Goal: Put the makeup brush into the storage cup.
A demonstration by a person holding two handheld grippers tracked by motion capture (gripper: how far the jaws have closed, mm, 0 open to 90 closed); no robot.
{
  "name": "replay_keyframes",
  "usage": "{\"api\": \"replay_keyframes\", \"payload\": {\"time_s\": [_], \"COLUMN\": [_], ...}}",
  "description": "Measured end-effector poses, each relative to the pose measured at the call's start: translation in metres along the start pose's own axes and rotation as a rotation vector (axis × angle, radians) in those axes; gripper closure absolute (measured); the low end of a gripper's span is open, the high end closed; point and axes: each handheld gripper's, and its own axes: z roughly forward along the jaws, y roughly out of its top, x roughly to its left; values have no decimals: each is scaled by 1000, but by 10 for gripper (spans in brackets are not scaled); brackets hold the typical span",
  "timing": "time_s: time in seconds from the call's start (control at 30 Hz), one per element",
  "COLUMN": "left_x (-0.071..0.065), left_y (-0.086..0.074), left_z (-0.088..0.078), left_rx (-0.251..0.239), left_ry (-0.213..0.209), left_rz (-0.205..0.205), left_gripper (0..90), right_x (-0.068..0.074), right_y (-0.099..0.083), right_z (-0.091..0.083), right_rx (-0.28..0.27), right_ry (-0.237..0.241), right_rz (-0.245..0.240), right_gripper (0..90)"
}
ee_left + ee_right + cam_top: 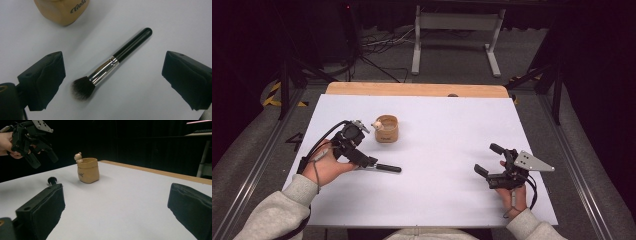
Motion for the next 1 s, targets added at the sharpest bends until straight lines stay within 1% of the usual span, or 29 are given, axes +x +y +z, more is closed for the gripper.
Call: {"api": "replay_keyframes", "payload": {"time_s": [0.03,0.07,0.1,0.13,0.2,0.3,0.33,0.4,0.43,0.67,0.77,0.83,1.0], "left_x": [1,0,0,0,1,2,3,3,4,9,9,7,8], "left_y": [0,1,1,1,1,0,-1,-1,-2,-3,-3,-3,-4], "left_z": [1,2,3,3,5,9,10,11,12,21,25,28,34], "left_rx": [2,6,9,11,11,12,12,12,14,17,30,43,53], "left_ry": [-3,-5,-7,-14,-15,-20,-27,-26,-28,-44,-42,-25,-41], "left_rz": [10,8,16,13,13,3,5,10,20,20,27,35,19], "left_gripper": [56,56,58,60,61,62,62,65,65,86,92,98,102], "right_x": [0,0,-1,-1,-1,-1,-1,-1,-1,0,0,0,0], "right_y": [0,0,0,0,0,0,0,-1,-1,-1,-1,-1,-1], "right_z": [0,0,0,0,0,0,0,0,1,1,0,0,0], "right_rx": [-1,1,-1,1,1,0,1,5,8,11,10,9,10], "right_ry": [1,1,2,2,4,5,4,3,4,11,11,11,6], "right_rz": [2,5,8,11,11,11,12,12,11,11,11,12,15], "right_gripper": [13,13,14,14,14,14,14,15,15,16,17,17,18]}}
